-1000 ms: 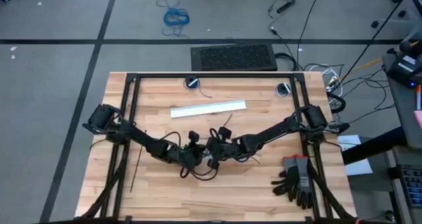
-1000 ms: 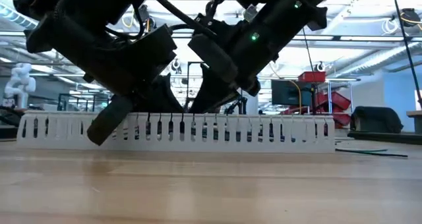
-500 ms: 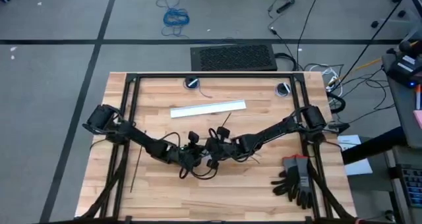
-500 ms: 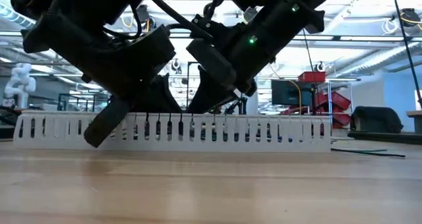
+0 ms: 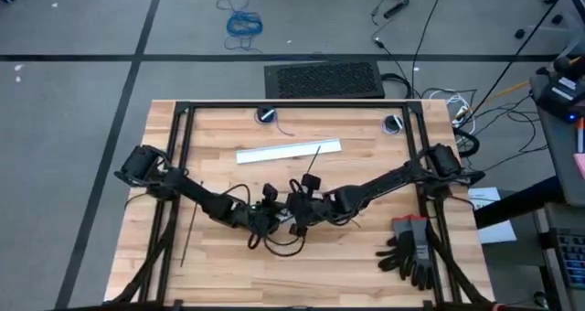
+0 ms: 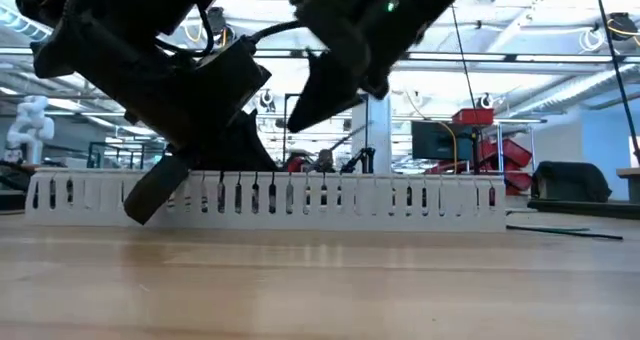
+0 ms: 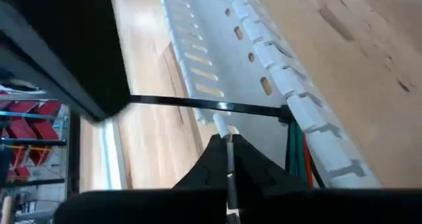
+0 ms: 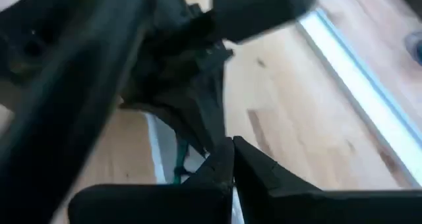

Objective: Ziptie cables
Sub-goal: Put the cable wire into the cable duct

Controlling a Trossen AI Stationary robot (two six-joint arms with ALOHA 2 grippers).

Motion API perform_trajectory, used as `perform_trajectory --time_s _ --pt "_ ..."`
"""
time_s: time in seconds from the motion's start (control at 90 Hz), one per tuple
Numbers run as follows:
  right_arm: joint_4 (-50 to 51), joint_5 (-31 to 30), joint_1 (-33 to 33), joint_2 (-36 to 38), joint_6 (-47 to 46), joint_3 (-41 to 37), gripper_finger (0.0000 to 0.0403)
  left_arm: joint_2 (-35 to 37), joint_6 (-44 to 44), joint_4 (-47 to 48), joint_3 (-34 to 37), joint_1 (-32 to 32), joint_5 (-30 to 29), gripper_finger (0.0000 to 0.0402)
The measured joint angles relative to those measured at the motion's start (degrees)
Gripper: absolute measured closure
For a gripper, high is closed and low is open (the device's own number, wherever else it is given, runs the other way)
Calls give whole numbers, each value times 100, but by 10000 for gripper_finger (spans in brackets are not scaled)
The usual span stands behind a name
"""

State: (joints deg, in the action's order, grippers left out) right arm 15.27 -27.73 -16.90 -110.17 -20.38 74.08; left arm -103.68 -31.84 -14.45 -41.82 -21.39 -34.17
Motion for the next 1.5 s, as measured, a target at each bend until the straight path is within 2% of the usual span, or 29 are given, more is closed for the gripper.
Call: perform_trajectory --time_s 0.133,0.311,0.756,0.967,1.289,1.5 --pt "301 -59 -105 -76 -490 -8 403 2 -61 6 2 0 -3 397" --pt "274 -109 -87 -239 -578 1 403 0 -158 -4 5 0 -3 397" --pt "-141 127 290 -412 -28 1 403 0 -139 28 22 2 -23 397" --pt "-848 357 382 -688 170 14 403 -2 -146 27 26 -7 -21 397" --pt "-520 319 308 -741 -156 44 403 -2 -18 25 7 -24 -65 397" --pt "-288 311 272 -743 -337 39 403 59 208 -131 5 -51 -344 396"
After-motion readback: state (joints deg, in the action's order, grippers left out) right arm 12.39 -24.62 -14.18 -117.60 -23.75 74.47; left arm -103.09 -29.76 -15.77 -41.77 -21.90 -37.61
